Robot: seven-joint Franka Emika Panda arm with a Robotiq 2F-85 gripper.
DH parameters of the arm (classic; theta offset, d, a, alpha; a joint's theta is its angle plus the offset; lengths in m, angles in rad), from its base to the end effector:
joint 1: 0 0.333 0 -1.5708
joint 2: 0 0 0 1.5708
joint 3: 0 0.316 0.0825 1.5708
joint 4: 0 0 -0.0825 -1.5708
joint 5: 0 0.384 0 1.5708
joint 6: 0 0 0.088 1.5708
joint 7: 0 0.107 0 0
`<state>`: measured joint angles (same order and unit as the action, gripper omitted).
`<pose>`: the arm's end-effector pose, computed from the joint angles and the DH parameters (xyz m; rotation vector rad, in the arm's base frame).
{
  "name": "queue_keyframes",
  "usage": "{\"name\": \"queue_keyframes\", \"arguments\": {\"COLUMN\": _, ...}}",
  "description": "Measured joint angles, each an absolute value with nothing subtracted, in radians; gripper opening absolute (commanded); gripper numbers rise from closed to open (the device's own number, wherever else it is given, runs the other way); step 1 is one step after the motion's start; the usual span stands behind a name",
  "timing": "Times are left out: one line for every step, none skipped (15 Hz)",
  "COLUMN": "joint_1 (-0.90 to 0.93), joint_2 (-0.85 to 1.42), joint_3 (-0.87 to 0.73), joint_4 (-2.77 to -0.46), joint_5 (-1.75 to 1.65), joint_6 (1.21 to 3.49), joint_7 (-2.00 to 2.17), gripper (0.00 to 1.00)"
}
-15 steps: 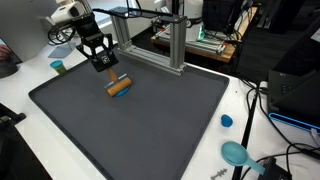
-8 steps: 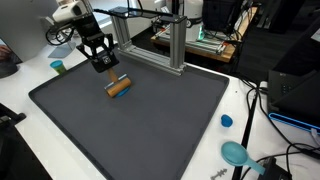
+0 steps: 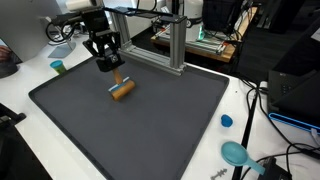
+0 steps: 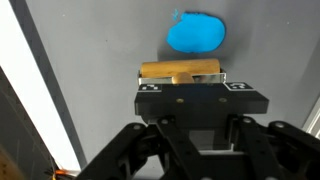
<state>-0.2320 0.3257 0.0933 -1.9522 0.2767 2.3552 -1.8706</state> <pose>0.6153 -0.0848 0.3207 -2.1993 -2.1266 -0.3643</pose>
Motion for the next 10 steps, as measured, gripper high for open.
{"name": "queue_keyframes", "arguments": {"joint_1": -0.230, "joint_2": 0.312, "joint_3": 0.091, "joint_4": -1.962, "joint_5": 0.277, "joint_6": 2.339, "joint_7": -1.857, "gripper": 0.22}}
{"name": "queue_keyframes", "arguments": {"joint_1": -0.228, "joint_2": 0.297, "joint_3": 0.085, "joint_4": -1.968, "joint_5": 0.276, "joint_6": 2.324, "joint_7": -1.834, "gripper": 0.22}}
{"name": "queue_keyframes", "arguments": {"joint_1": -0.226, "joint_2": 0.281, "joint_3": 0.077, "joint_4": -1.970, "joint_5": 0.275, "joint_6": 2.313, "joint_7": -1.804, "gripper": 0.22}}
{"name": "queue_keyframes", "arguments": {"joint_1": -0.223, "joint_2": 0.268, "joint_3": 0.067, "joint_4": -1.969, "joint_5": 0.275, "joint_6": 2.303, "joint_7": -1.773, "gripper": 0.22}}
{"name": "queue_keyframes", "arguments": {"joint_1": -0.221, "joint_2": 0.257, "joint_3": 0.056, "joint_4": -1.966, "joint_5": 0.274, "joint_6": 2.290, "joint_7": -1.743, "gripper": 0.22}}
{"name": "queue_keyframes", "arguments": {"joint_1": -0.219, "joint_2": 0.251, "joint_3": 0.044, "joint_4": -1.960, "joint_5": 0.270, "joint_6": 2.266, "joint_7": -1.714, "gripper": 0.22}}
{"name": "queue_keyframes", "arguments": {"joint_1": -0.219, "joint_2": 0.251, "joint_3": 0.031, "joint_4": -1.953, "joint_5": 0.267, "joint_6": 2.239, "joint_7": -1.688, "gripper": 0.22}}
{"name": "queue_keyframes", "arguments": {"joint_1": -0.219, "joint_2": 0.252, "joint_3": 0.019, "joint_4": -1.948, "joint_5": 0.267, "joint_6": 2.216, "joint_7": -1.671, "gripper": 0.22}}
{"name": "queue_keyframes", "arguments": {"joint_1": -0.220, "joint_2": 0.255, "joint_3": 0.008, "joint_4": -1.947, "joint_5": 0.268, "joint_6": 2.206, "joint_7": -1.657, "gripper": 0.22}}
{"name": "queue_keyframes", "arguments": {"joint_1": -0.221, "joint_2": 0.258, "joint_3": -0.001, "joint_4": -1.946, "joint_5": 0.269, "joint_6": 2.205, "joint_7": -1.649, "gripper": 0.22}}
